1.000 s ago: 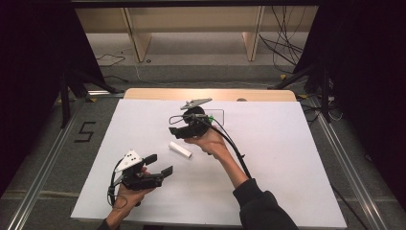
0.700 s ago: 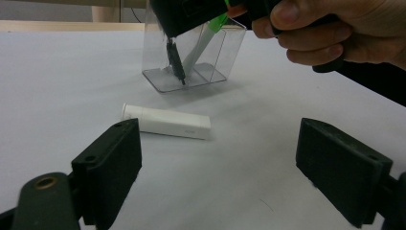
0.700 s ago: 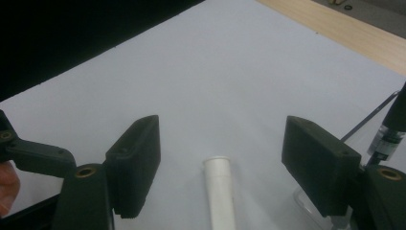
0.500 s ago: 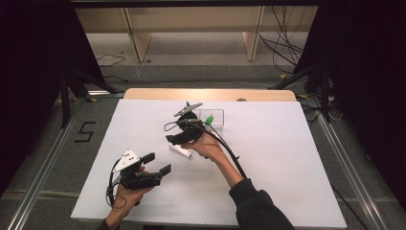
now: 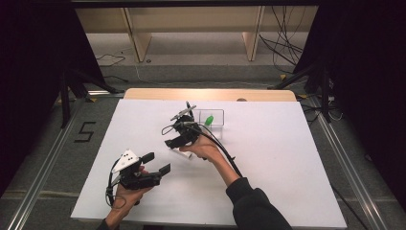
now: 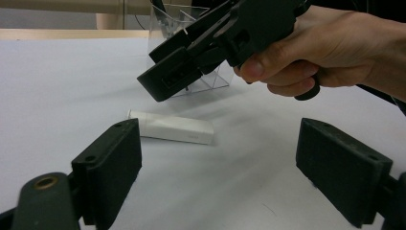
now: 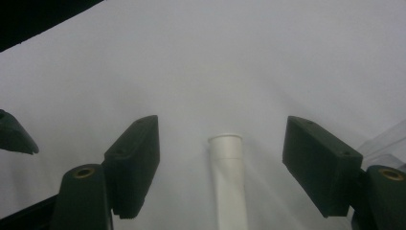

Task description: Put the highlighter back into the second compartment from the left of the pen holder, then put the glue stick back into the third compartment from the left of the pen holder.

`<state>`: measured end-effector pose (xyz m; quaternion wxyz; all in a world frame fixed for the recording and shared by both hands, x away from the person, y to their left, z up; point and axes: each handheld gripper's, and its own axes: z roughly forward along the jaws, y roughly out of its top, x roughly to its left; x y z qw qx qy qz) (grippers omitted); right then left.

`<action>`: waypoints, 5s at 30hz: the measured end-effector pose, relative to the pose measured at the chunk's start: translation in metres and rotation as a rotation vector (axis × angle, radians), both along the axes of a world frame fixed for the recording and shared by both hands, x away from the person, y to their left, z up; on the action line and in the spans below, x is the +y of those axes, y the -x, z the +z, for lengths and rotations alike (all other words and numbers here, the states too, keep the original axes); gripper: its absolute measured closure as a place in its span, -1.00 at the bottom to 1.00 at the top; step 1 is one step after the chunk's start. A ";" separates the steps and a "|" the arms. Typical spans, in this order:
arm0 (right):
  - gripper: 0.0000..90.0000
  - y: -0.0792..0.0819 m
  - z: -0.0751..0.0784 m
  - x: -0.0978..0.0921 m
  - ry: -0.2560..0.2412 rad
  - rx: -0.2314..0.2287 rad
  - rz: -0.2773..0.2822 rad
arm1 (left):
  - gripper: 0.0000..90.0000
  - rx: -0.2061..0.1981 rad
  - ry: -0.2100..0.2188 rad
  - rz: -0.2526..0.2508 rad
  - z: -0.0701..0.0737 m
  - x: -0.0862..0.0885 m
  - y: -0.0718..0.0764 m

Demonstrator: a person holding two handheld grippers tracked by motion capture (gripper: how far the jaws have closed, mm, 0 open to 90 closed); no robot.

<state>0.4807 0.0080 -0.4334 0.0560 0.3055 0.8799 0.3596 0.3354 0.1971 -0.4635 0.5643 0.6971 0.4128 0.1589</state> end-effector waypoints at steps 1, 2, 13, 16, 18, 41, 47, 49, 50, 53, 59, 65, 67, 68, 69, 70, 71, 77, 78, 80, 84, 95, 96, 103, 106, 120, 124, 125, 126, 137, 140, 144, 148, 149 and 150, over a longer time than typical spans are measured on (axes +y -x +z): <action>-0.34 0.000 -0.001 0.000 0.003 0.001 0.004 | -0.65 0.000 0.001 0.001 0.000 0.000 0.000; -0.34 0.000 -0.002 0.001 0.005 0.003 0.002 | -0.65 -0.001 0.002 0.001 0.000 0.000 0.000; -0.34 -0.003 -0.009 0.004 0.032 0.027 0.007 | -0.65 -0.004 -0.001 -0.003 0.001 0.000 0.001; -0.34 -0.004 -0.011 0.005 0.040 0.031 0.010 | -0.65 -0.004 -0.001 -0.005 0.000 0.000 0.001; -0.34 -0.004 -0.012 0.006 0.047 0.035 0.015 | -0.65 -0.003 0.000 -0.004 0.000 0.000 0.000; -0.34 -0.012 -0.025 0.016 0.148 0.109 0.038 | -0.65 0.008 -0.004 -0.009 -0.001 -0.002 -0.001; -0.32 -0.016 -0.027 0.017 0.175 0.129 0.042 | -0.65 0.007 -0.001 -0.012 -0.001 -0.003 -0.001; -0.31 -0.017 -0.027 0.017 0.181 0.134 0.046 | -0.65 0.007 0.000 -0.012 -0.001 -0.003 0.000; -0.30 -0.017 -0.027 0.017 0.185 0.135 0.049 | -0.65 0.009 -0.001 -0.012 -0.001 -0.003 0.000; -0.27 -0.018 -0.028 0.018 0.202 0.143 0.052 | -0.65 0.005 -0.002 -0.013 -0.001 -0.003 0.000; -0.13 -0.020 -0.033 0.020 0.234 0.151 0.061 | -0.65 0.008 -0.005 -0.011 -0.002 -0.003 -0.001; 0.07 -0.020 -0.035 0.021 0.257 0.139 0.060 | -0.65 0.005 -0.007 -0.015 -0.001 -0.002 -0.001; 0.13 -0.020 -0.035 0.022 0.260 0.132 0.055 | -0.65 0.001 -0.005 -0.016 0.000 -0.002 0.000; 0.16 -0.020 -0.035 0.022 0.264 0.127 0.056 | -0.65 0.001 -0.010 -0.019 -0.001 -0.002 0.000; 0.20 -0.019 -0.035 0.022 0.270 0.124 0.056 | -0.65 0.002 -0.010 -0.020 -0.001 -0.002 0.000; 0.24 -0.019 -0.035 0.022 0.276 0.122 0.059 | -0.65 0.001 -0.011 -0.021 -0.001 -0.002 0.000; 0.27 -0.018 -0.034 0.023 0.281 0.121 0.058 | -0.65 0.000 -0.010 -0.022 0.000 -0.002 0.000; 0.42 -0.019 -0.034 0.022 0.290 0.128 0.051 | -0.65 0.000 -0.013 -0.023 -0.001 -0.002 0.000; 0.44 -0.019 -0.033 0.023 0.292 0.134 0.046 | -0.65 0.001 -0.011 -0.022 -0.001 -0.002 0.000; 0.47 -0.020 -0.033 0.023 0.303 0.141 0.040 | -0.65 0.000 -0.012 -0.022 -0.001 -0.002 0.000; 0.50 -0.021 -0.032 0.026 0.320 0.143 0.042 | -0.65 0.003 -0.015 -0.023 -0.001 -0.002 0.000; 0.52 -0.017 -0.028 0.025 0.340 0.095 0.058 | -0.65 -0.001 -0.015 -0.019 -0.001 -0.001 0.000; 0.52 -0.016 -0.026 0.025 0.340 0.099 0.055 | -0.65 -0.001 -0.016 -0.019 -0.001 -0.001 0.000; 0.52 -0.015 -0.015 0.019 0.294 0.079 0.048 | -0.65 -0.002 -0.005 -0.005 0.000 0.002 -0.001; 0.52 -0.013 -0.008 0.017 0.249 0.064 0.041 | -0.65 -0.007 -0.005 -0.006 0.000 0.001 -0.001; 0.52 -0.010 0.016 0.009 0.110 -0.008 0.003 | -0.65 -0.004 -0.005 -0.007 0.000 0.001 -0.001; 0.52 -0.009 0.018 0.007 0.103 -0.014 0.002 | -0.65 -0.003 -0.003 -0.005 0.000 0.001 -0.001; 0.52 -0.008 0.019 0.007 0.101 -0.021 0.006 | -0.65 -0.003 -0.004 -0.006 0.000 0.001 -0.001; 0.51 -0.007 0.020 0.007 0.102 -0.022 0.006 | -0.65 -0.003 -0.005 -0.006 0.000 0.001 -0.001; 0.51 -0.008 0.027 0.001 0.087 -0.035 -0.009 | -0.65 -0.002 0.002 -0.002 0.000 0.001 -0.001; 0.51 -0.008 0.029 -0.002 0.073 -0.041 -0.019 | -0.65 -0.001 -0.002 -0.005 -0.001 0.001 -0.001; 0.51 -0.008 0.034 -0.006 0.060 -0.055 -0.022 | -0.65 0.000 -0.006 -0.008 -0.001 0.001 -0.001; 0.51 -0.007 0.038 -0.008 0.049 -0.057 -0.031 | -0.65 0.001 -0.006 -0.007 -0.001 0.001 -0.001; 0.51 -0.008 0.039 -0.009 0.047 -0.064 -0.028 | -0.65 0.001 -0.005 -0.007 -0.001 0.001 -0.001; 0.51 -0.007 0.040 -0.010 0.039 -0.061 -0.034 | -0.65 0.001 -0.006 -0.007 -0.001 0.001 -0.001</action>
